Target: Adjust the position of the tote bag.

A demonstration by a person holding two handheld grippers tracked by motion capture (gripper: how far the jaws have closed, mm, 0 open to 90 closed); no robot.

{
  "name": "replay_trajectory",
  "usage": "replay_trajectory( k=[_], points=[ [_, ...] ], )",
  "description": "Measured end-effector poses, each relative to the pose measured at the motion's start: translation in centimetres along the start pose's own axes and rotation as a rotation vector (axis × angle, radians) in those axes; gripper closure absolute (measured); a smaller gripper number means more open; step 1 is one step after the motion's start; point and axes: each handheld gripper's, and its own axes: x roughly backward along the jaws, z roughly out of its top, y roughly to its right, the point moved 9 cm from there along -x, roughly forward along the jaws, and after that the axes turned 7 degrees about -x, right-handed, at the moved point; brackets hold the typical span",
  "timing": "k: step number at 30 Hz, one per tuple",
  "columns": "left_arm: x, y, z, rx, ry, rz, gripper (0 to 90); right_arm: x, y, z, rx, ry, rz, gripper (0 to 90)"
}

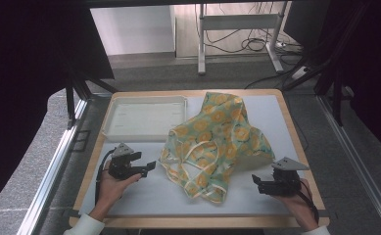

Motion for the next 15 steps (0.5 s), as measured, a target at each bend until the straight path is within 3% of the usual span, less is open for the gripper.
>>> replay_trajectory(
  k=[10,15],
  points=[
    [0.16,-0.1,-0.3,0.0,-0.012,0.009,25.2,0.12,-0.54,0.49,0.011,0.033,0.053,16.3],
    [0.12,0.05,-0.37,-0.014,-0.015,0.012,25.7,0.27,-0.54,0.84,-0.035,0.037,0.056,15.6]
  ],
)
